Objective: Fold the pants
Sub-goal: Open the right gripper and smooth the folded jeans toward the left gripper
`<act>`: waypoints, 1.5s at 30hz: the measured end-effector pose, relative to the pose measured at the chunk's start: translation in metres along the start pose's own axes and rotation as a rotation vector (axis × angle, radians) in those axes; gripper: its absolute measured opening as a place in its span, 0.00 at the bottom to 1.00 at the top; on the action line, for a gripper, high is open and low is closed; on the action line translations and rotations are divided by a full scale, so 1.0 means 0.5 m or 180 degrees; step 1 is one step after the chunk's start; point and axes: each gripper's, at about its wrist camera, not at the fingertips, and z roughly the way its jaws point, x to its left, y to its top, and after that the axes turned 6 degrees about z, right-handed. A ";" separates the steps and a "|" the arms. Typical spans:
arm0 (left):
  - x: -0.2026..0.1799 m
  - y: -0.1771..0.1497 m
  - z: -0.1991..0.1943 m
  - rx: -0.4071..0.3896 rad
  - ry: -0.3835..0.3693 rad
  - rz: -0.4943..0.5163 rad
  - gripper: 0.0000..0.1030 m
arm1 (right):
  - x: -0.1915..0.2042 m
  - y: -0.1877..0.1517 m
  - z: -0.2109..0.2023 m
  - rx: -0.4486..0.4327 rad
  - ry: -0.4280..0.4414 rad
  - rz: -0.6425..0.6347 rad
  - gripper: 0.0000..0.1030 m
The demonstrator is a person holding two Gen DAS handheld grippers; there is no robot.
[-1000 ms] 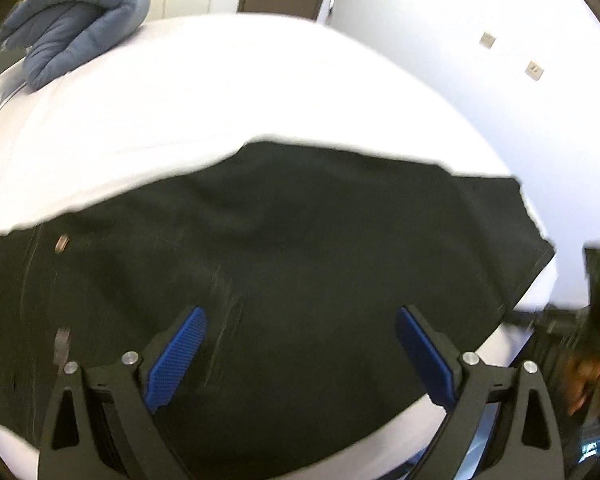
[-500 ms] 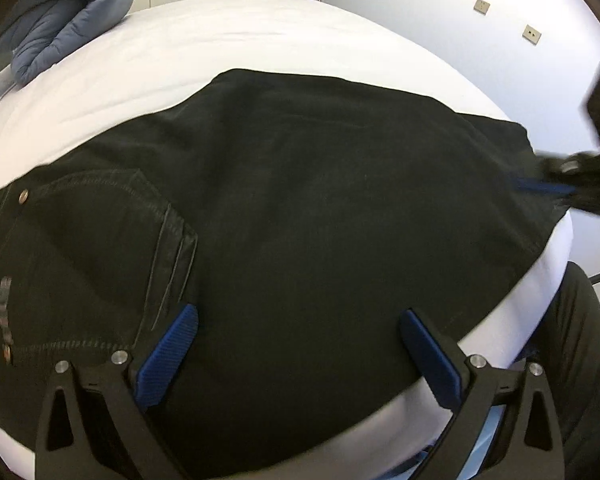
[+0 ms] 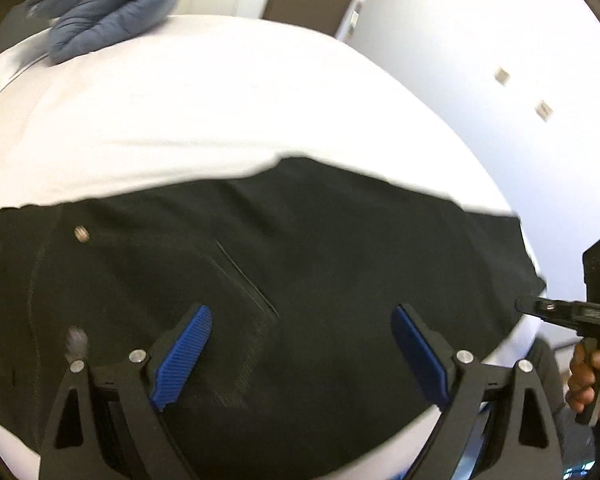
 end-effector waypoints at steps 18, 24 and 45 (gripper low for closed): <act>-0.016 -0.105 0.048 0.0320 0.0193 0.0132 0.94 | -0.069 -0.045 0.159 0.0077 0.0323 0.0464 0.16; -0.009 -0.108 0.052 0.0359 0.0264 0.0135 0.99 | -0.042 0.071 0.058 -0.0301 0.0544 0.0381 0.22; 0.009 -0.093 0.060 0.0390 0.0159 -0.0010 0.99 | -0.393 0.170 0.057 -0.1209 0.0761 0.1631 0.16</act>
